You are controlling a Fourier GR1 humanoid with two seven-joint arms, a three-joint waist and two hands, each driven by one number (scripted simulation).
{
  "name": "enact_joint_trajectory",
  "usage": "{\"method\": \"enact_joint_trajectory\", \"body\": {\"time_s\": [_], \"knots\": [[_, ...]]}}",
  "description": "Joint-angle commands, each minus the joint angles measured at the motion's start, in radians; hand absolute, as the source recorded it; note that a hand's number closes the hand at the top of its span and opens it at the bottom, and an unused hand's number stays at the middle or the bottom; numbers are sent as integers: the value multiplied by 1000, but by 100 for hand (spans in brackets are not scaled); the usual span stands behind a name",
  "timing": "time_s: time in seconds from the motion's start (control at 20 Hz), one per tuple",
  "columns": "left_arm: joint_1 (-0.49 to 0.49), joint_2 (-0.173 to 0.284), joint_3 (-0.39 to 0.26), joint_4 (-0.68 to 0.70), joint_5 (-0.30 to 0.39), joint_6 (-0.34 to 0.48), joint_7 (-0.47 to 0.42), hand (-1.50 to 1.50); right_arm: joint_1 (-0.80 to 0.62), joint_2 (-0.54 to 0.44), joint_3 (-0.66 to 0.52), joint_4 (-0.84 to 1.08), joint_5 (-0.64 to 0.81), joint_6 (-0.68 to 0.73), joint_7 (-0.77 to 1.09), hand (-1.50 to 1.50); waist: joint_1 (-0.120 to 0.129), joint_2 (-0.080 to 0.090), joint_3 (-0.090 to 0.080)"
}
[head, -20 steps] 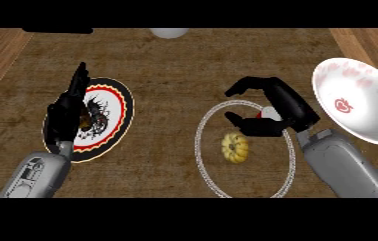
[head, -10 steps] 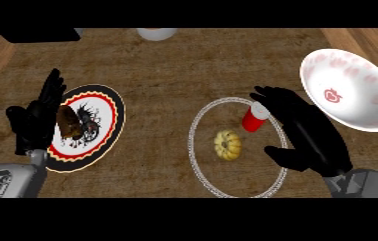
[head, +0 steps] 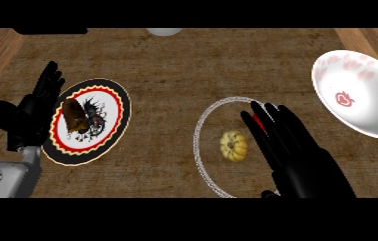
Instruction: Pick the squash from the placemat and place it in the bowl
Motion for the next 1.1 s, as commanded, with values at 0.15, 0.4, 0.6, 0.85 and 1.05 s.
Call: {"method": "enact_joint_trajectory", "body": {"time_s": [0.15,0.4,0.6,0.85,1.05], "knots": [[3,-30,-22,-38,-22,0,27,0,-256,243,15,102,-60,391,228,-150,30,9,-1],[7,-31,-18,-48,-33,5,22,0,-290,297,9,248,-126,567,285,-150,27,9,-1],[-1,6,28,-23,-10,-33,11,0,-315,368,-23,417,-158,622,278,-150,29,12,0],[-12,-6,26,-18,-19,-36,22,0,-334,459,-72,578,-184,668,276,-150,24,11,1],[46,-27,11,-52,-33,-27,-2,0,-301,451,-71,626,-185,750,290,-150,20,6,1]]}}
